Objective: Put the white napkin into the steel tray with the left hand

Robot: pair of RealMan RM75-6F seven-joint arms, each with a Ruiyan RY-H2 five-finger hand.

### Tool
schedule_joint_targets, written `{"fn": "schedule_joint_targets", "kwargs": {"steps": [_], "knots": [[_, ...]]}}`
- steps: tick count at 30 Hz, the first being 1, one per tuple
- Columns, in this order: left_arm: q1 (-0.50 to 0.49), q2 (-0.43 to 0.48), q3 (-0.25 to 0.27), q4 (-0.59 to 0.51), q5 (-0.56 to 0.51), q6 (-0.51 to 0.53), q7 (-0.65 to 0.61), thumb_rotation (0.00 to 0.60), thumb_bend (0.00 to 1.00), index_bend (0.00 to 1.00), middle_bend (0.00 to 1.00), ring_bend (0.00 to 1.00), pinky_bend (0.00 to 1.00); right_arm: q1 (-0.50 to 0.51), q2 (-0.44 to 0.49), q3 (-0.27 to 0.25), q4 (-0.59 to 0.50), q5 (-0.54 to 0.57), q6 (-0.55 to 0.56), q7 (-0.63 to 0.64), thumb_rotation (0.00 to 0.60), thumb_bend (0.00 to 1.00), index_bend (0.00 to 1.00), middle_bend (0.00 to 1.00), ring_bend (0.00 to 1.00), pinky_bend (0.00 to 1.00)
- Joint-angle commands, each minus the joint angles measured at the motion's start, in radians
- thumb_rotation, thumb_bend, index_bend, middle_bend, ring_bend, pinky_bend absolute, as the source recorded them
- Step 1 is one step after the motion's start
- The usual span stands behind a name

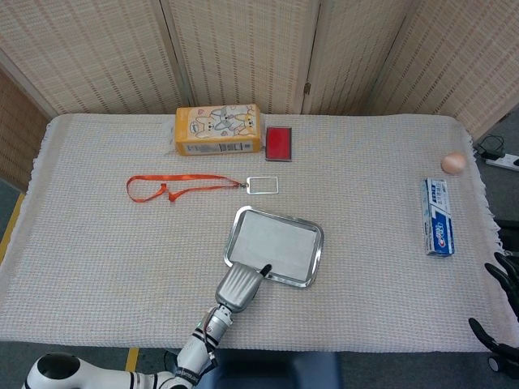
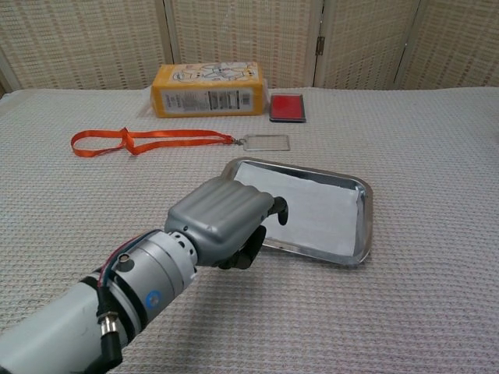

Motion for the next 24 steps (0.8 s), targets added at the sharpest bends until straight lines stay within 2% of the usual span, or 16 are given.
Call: {"fn": "schedule_joint_targets", "kwargs": {"steps": [1,4,6,7,9,11,13,17,20,22,24], "knots": [[0.034,0.061,0.042,-0.070,0.103,0.072,-0.054,0.600,0.78,0.30,1.00,1.00,1.00,0.004,-0.001,-0.001,0.001,-0.002,-0.007,-0.003,0.600,0.38,0.00,0.00,0.00,0.00],[0.082,0.130,0.094,-0.100,0.241,0.178,-0.138,0.600,0.58,0.28,1.00,0.94,1.00,0.010,-0.003,-0.003,-0.002,-0.003,-0.022,-0.010,0.600,0.38,0.00,0.00,0.00,0.00],[0.125,0.191,0.132,-0.120,0.320,0.255,-0.208,0.600,0.52,0.25,0.95,0.79,0.96,0.014,-0.006,-0.005,-0.006,-0.008,-0.033,-0.023,0.600,0.38,0.00,0.00,0.00,0.00],[0.143,0.219,0.147,-0.133,0.341,0.281,-0.232,0.600,0.49,0.24,0.88,0.70,0.90,0.016,-0.008,-0.006,-0.009,-0.010,-0.038,-0.030,0.600,0.38,0.00,0.00,0.00,0.00],[0.182,0.292,0.175,-0.172,0.366,0.322,-0.268,0.600,0.45,0.22,0.66,0.50,0.66,0.019,-0.013,-0.008,-0.017,-0.016,-0.047,-0.050,0.600,0.38,0.00,0.00,0.00,0.00],[0.217,0.369,0.197,-0.215,0.379,0.355,-0.282,0.600,0.40,0.21,0.50,0.35,0.45,0.023,-0.018,-0.009,-0.025,-0.020,-0.058,-0.071,0.600,0.38,0.00,0.00,0.00,0.00],[0.252,0.440,0.217,-0.243,0.400,0.394,-0.306,0.600,0.37,0.20,0.39,0.24,0.33,0.027,-0.024,-0.009,-0.032,-0.020,-0.070,-0.092,0.600,0.38,0.00,0.00,0.00,0.00],[0.312,0.544,0.250,-0.271,0.435,0.450,-0.346,0.600,0.31,0.19,0.30,0.18,0.28,0.030,-0.030,-0.009,-0.041,-0.017,-0.085,-0.121,0.600,0.38,0.00,0.00,0.00,0.00],[0.351,0.637,0.292,-0.334,0.410,0.438,-0.326,0.600,0.22,0.09,0.14,0.05,0.15,0.032,-0.035,-0.006,-0.044,-0.009,-0.092,-0.137,0.600,0.38,0.00,0.00,0.00,0.00],[0.382,0.687,0.321,-0.360,0.391,0.432,-0.345,0.600,0.19,0.04,0.06,0.00,0.08,0.030,-0.037,-0.002,-0.046,-0.002,-0.088,-0.145,0.600,0.38,0.00,0.00,0.00,0.00],[0.408,0.720,0.342,-0.370,0.372,0.425,-0.378,0.600,0.18,0.03,0.03,0.00,0.07,0.026,-0.041,0.002,-0.046,0.002,-0.078,-0.151,0.600,0.38,0.00,0.00,0.00,0.00]]}}
